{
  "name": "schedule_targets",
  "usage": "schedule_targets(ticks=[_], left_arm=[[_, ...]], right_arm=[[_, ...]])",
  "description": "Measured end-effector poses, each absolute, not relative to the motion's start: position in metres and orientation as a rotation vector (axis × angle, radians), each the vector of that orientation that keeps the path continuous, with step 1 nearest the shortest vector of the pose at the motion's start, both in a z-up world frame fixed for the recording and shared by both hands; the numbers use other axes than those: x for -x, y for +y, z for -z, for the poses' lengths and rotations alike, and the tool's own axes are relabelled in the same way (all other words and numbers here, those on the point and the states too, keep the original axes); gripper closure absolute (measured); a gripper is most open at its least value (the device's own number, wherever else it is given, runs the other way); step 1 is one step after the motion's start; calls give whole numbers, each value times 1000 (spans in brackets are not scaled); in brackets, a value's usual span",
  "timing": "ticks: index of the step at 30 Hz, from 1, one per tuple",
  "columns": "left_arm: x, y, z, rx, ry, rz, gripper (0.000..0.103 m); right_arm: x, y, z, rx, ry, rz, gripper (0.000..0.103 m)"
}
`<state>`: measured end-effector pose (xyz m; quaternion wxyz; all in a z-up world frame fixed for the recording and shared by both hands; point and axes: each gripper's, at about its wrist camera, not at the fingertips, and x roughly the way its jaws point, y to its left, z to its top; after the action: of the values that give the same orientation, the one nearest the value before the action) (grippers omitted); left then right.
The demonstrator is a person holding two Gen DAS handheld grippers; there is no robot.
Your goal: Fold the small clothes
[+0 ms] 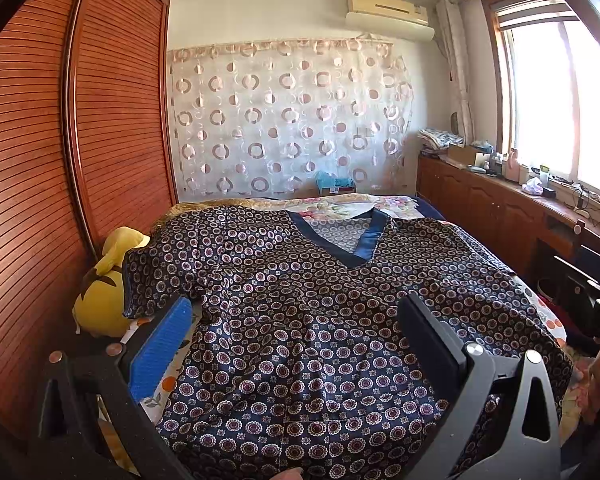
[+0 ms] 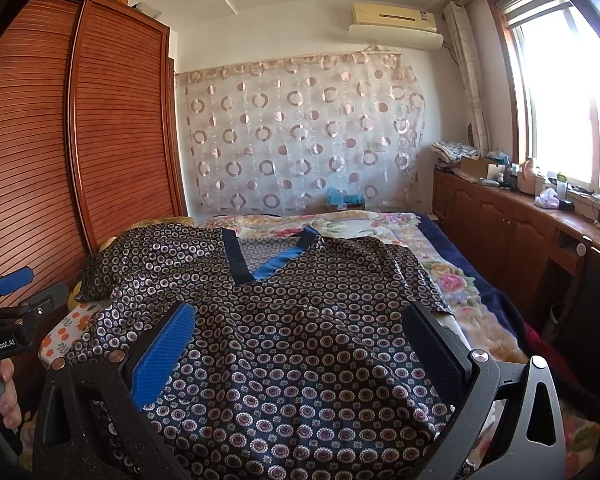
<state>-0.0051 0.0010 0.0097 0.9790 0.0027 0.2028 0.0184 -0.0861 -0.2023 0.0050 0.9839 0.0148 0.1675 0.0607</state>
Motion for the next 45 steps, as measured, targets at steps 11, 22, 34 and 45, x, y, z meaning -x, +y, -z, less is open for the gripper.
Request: schedule_targets(ticks=[11,22,34,45], left_arm=[[-7,14,1,14,477,-15,0],[-34,51,35,28,564,-36,0],[-58,112,65,69,656,-79,0],[-76,181,68,92,651,-141,0]], right_arm=[[74,-200,1,-28,374,-177,0],[39,-172,12,40,403,-265,0],[-28,-140,28,105,475,-340,0],[-85,-111,31,180,604,-465,0]])
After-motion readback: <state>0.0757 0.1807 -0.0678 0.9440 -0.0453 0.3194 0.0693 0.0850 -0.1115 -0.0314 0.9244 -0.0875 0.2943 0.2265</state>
